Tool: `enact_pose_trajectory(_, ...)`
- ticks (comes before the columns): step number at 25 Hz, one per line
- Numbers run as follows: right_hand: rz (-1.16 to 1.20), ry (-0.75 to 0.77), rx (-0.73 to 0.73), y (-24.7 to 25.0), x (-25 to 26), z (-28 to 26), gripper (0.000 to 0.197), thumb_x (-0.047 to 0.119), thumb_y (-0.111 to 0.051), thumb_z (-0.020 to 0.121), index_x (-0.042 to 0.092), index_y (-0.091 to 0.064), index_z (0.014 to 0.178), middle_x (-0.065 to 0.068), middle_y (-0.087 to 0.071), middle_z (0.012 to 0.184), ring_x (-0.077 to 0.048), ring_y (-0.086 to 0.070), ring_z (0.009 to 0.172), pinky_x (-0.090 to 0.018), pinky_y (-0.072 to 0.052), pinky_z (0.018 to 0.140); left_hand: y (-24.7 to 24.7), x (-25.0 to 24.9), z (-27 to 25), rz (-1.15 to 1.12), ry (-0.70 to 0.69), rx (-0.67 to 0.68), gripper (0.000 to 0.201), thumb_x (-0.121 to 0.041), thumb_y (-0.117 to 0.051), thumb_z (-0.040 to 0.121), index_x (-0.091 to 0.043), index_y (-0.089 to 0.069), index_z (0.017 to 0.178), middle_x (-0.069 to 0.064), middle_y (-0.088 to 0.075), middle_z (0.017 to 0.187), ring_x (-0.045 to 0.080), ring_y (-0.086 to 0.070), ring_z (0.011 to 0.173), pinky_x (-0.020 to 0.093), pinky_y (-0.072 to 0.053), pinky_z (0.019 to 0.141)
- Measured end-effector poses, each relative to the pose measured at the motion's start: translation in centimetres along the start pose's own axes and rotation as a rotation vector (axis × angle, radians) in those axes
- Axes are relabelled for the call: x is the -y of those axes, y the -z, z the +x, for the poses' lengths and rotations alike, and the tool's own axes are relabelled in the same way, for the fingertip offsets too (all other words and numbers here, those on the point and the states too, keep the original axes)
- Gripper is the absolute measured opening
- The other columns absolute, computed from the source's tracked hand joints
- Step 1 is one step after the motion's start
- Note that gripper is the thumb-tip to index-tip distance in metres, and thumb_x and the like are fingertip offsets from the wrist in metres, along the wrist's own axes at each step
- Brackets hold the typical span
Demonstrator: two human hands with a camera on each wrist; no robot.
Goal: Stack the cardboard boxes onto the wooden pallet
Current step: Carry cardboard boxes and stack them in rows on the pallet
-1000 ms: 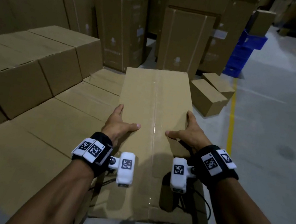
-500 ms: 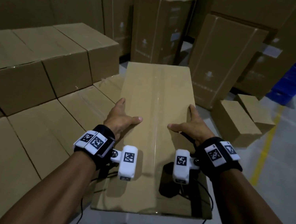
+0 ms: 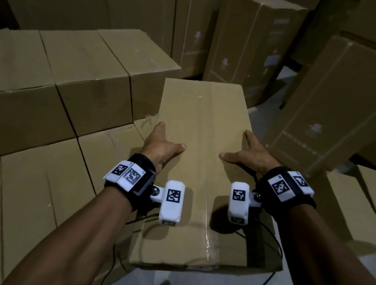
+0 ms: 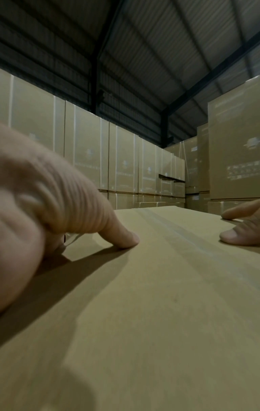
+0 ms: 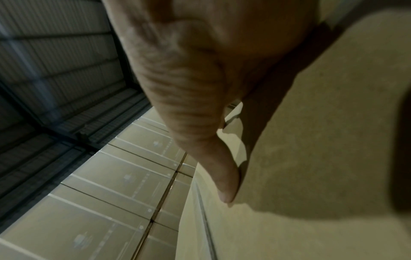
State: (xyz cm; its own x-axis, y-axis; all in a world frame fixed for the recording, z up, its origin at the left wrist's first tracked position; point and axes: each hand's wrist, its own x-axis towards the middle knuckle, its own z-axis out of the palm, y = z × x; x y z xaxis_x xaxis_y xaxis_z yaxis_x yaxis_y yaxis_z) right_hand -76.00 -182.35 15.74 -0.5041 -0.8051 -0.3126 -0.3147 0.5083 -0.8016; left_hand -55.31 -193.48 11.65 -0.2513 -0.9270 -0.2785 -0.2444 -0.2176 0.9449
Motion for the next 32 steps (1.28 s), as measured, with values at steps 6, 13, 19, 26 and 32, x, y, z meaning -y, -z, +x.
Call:
enact_pose_trajectory(6,-0.109,0.025,0.137,0.0,2.8,10.7,0.111,0.027,-0.087,0.076,0.019,-0.014,0.159,-0.005,-0.036,0.156,-0.026,-0.039,0.136,-0.032,-0.035,0.100,-1.0,-1.3,6.3,-0.018,0.067,-0.104,0.096,-0.008,-0.077,0.085,-0.017,-0.015,0.158,0.005,-0.027,0.160,0.022,-0.030,0.143,0.022,-0.027,0.100)
enact_pose_trajectory(13,-0.129,0.084,0.295,-0.6,4.3,22.0,0.116,0.028,-0.088,0.075,0.025,-0.010,0.161,-0.003,-0.028,0.161,-0.027,-0.035,0.141,-0.036,-0.037,0.109,-3.3,-2.1,11.9,-0.063,0.135,-0.283,0.086,-0.008,-0.074,0.088,-0.018,-0.022,0.156,0.006,-0.032,0.156,0.017,-0.037,0.131,0.020,-0.030,0.092)
enact_pose_trajectory(19,-0.206,0.173,0.467,-0.6,5.2,29.0,0.112,0.029,-0.084,0.081,0.020,-0.005,0.161,0.000,-0.015,0.166,-0.024,-0.023,0.149,-0.035,-0.028,0.117,-5.7,-2.6,15.2,-0.091,0.221,-0.437,0.091,-0.012,-0.076,0.086,-0.022,-0.020,0.157,0.005,-0.032,0.157,0.021,-0.036,0.137,0.025,-0.033,0.104)
enact_pose_trajectory(26,-0.219,0.225,0.532,-2.1,4.3,34.4,0.117,0.033,-0.086,0.078,0.022,-0.004,0.161,0.001,-0.015,0.166,-0.022,-0.021,0.150,-0.039,-0.026,0.121,-6.7,-1.4,18.2,-0.050,0.244,-0.519,0.095,-0.018,-0.079,0.083,-0.023,-0.019,0.157,0.006,-0.031,0.159,0.027,-0.035,0.142,0.042,-0.035,0.116)
enact_pose_trajectory(32,-0.194,0.239,0.540,-3.7,3.2,36.6,0.122,0.037,-0.088,0.072,0.027,-0.004,0.160,-0.001,-0.016,0.166,-0.026,-0.021,0.151,-0.042,-0.025,0.121,-6.6,-0.6,19.8,-0.013,0.239,-0.569,0.095,-0.022,-0.081,0.081,-0.022,-0.023,0.157,0.008,-0.032,0.158,0.029,-0.036,0.141,0.044,-0.036,0.114)
